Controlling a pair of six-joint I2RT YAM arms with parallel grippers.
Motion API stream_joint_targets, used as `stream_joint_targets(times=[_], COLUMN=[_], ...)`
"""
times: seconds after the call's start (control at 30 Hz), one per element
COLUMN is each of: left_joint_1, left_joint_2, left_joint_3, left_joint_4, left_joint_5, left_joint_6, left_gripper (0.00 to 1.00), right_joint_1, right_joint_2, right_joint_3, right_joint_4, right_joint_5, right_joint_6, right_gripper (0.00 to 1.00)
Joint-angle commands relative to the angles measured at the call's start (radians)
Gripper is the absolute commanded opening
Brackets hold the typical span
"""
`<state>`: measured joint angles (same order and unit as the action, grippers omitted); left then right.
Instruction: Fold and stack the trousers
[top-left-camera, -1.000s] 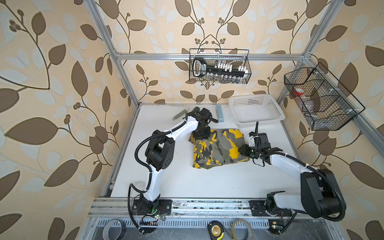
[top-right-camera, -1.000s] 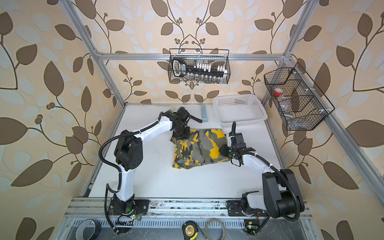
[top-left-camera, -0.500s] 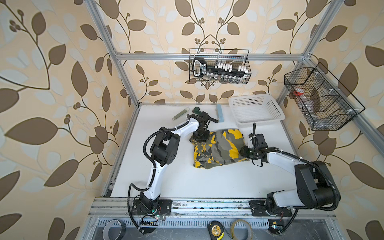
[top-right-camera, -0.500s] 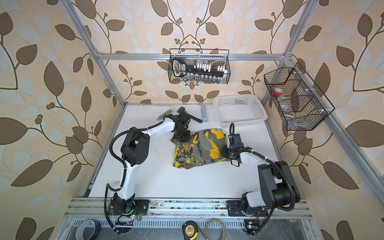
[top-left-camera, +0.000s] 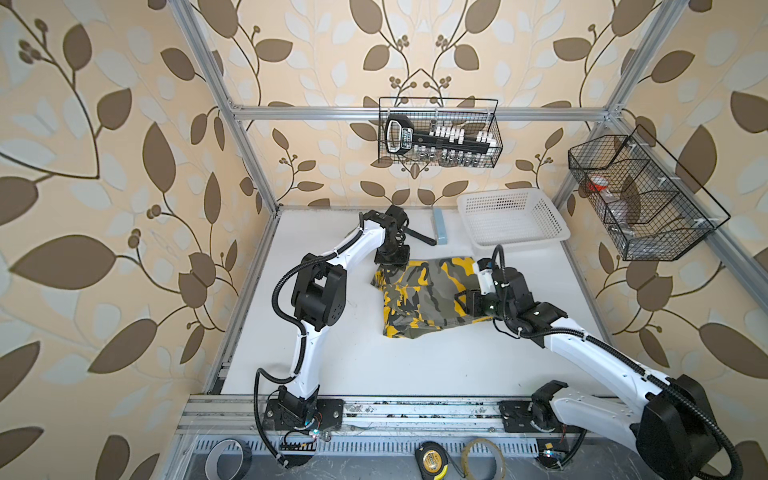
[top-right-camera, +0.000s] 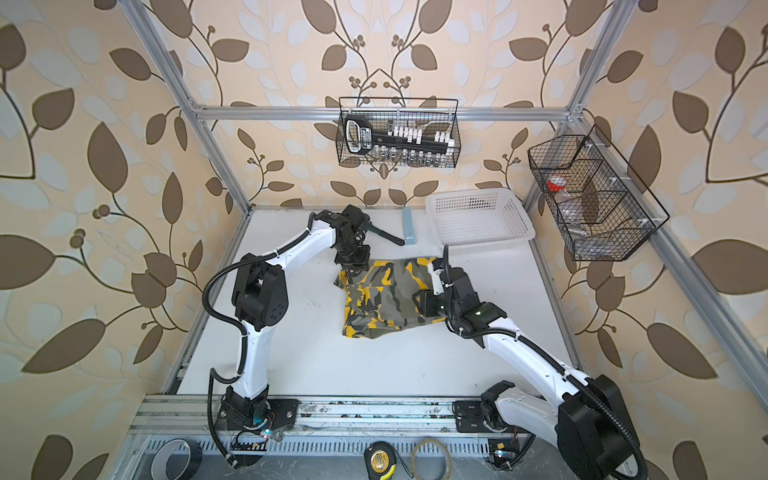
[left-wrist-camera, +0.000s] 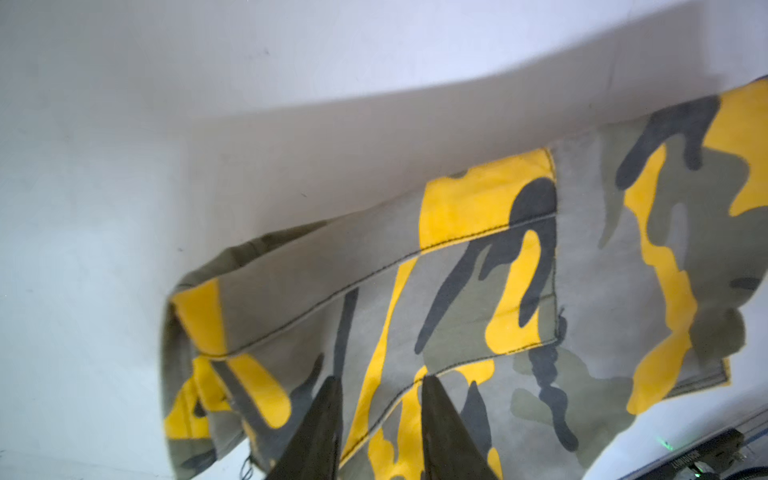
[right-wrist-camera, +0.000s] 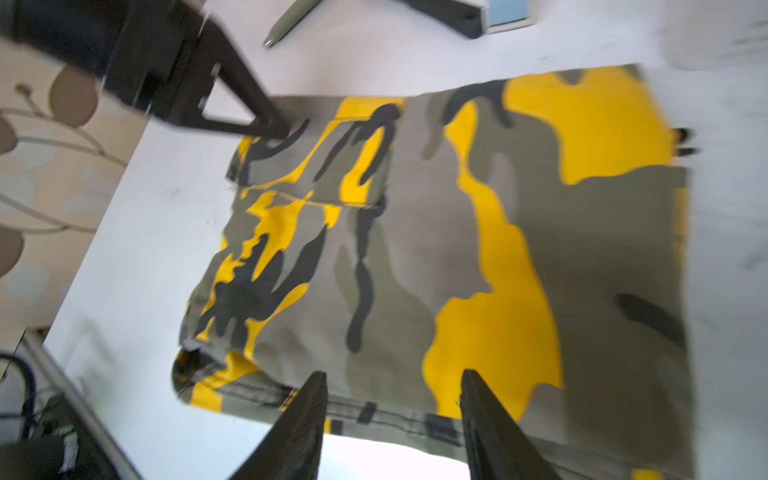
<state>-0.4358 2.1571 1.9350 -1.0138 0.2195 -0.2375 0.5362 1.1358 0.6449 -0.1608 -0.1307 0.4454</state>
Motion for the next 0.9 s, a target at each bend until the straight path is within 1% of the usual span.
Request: stream_joint_targets(times=[0.0, 0.07, 0.13, 0.23, 0.3, 0.4, 0.5, 0.63, 0.73, 0.87], left_joint_1=[0.02, 0.024, 0.041, 0.043, 0.043, 0.044, 0.045, 0.055, 0.064, 0.066], left_joint_2=[-0.022, -0.018, 0.0, 0.024, 0.038, 0.069, 0.091, 0.102, 0.112, 0.116], left_joint_3=[0.008, -0.026, -0.049, -0.077, -0.102, -0.121, -0.148, -0.19, -0.211, -0.236], left_joint_4=[-0.083, -0.055, -0.037, -0.003, 0.024, 0.029, 0.039, 0.061, 0.066, 0.052], left_joint_5=[-0.017, -0.035, 0.0, 0.045, 0.057, 0.042, 0.02, 0.014, 0.0, -0.037], left_joint_6=[0.055, 0.076, 0.084, 0.091, 0.091, 0.108, 0.124, 0.127, 0.131, 0.142], left_gripper=[0.31, 0.31, 0.3, 0.28, 0.27, 0.26, 0.25, 0.24, 0.24, 0.23], right_joint_1=[0.097, 0.167, 0.235, 0.321, 0.355, 0.384, 0.404, 0.426, 0.431, 0.432], right_joint_2=[0.067, 0.125, 0.211, 0.335, 0.41, 0.499, 0.564, 0.628, 0.695, 0.729], right_joint_3=[-0.01, 0.017, 0.068, 0.151, 0.179, 0.225, 0.275, 0.305, 0.289, 0.241], right_joint_4=[0.153, 0.22, 0.254, 0.258, 0.283, 0.293, 0.255, 0.188, 0.156, 0.132], right_joint_5=[-0.023, -0.017, -0.011, 0.004, 0.008, 0.021, 0.048, 0.096, 0.118, 0.129], right_joint_6=[0.037, 0.039, 0.035, 0.009, -0.001, -0.02, -0.061, -0.115, -0.135, -0.144], right_gripper=[0.54, 0.54, 0.55, 0.54, 0.53, 0.5, 0.47, 0.42, 0.39, 0.33])
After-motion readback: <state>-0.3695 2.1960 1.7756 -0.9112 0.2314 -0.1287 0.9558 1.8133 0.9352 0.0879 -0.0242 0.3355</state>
